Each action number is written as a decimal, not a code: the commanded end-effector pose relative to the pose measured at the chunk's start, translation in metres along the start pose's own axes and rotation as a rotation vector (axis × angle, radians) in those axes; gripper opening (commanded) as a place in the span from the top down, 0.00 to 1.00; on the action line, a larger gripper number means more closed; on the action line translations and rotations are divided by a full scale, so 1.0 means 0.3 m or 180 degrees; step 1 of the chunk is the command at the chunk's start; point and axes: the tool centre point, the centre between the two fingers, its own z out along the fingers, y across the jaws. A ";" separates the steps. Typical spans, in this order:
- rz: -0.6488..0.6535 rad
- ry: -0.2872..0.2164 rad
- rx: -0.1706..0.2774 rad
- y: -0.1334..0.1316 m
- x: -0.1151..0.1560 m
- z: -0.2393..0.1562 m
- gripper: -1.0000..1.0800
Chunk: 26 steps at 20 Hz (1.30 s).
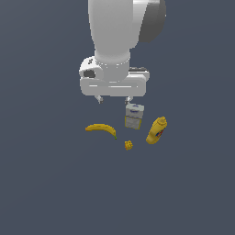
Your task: Pick up a designated object from a clutter of objects.
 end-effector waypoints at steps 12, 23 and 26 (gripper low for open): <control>0.0066 0.0085 -0.0088 0.075 0.006 -0.046 0.04; -0.0103 0.0085 -0.0099 0.034 0.053 0.066 0.04; -0.0207 0.0087 -0.0105 0.009 0.077 0.136 0.04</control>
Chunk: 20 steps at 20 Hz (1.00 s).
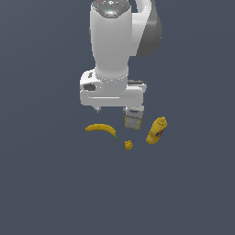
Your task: Pick up a designated object from a clutter of objects.
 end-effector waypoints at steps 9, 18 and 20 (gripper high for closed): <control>-0.0511 0.0017 0.0013 -0.137 0.073 0.348 0.04; -0.0865 0.0034 0.0063 -0.242 0.073 0.595 0.04; -0.0910 0.0037 0.0072 -0.256 0.069 0.628 0.04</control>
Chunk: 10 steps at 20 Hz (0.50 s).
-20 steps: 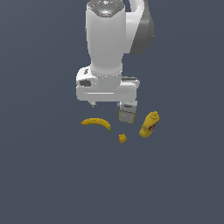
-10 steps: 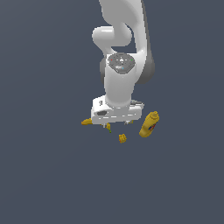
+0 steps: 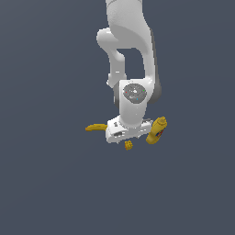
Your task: Pick up a designated object from a clutter of objects.
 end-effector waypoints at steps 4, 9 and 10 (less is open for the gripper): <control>-0.0095 0.0013 0.0018 -0.029 0.001 0.067 0.04; -0.0101 0.0009 0.0020 -0.031 -0.001 0.073 0.04; -0.0101 0.0009 0.0020 -0.031 -0.001 0.076 0.04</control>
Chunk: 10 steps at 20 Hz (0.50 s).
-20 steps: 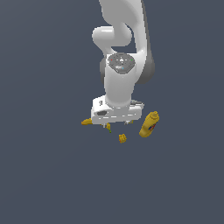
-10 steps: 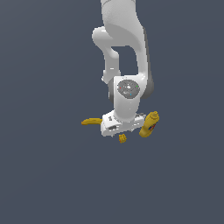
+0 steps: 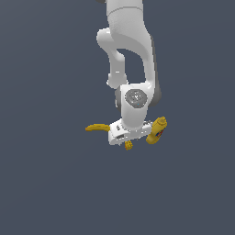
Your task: Pick up a designated object from a clutter of objects.
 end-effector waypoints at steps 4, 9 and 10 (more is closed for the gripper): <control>-0.0002 0.0001 0.0000 0.000 -0.001 0.039 0.04; -0.0005 0.0003 0.0000 -0.001 -0.003 0.122 0.04; -0.0006 0.0004 0.0000 -0.002 -0.003 0.135 0.04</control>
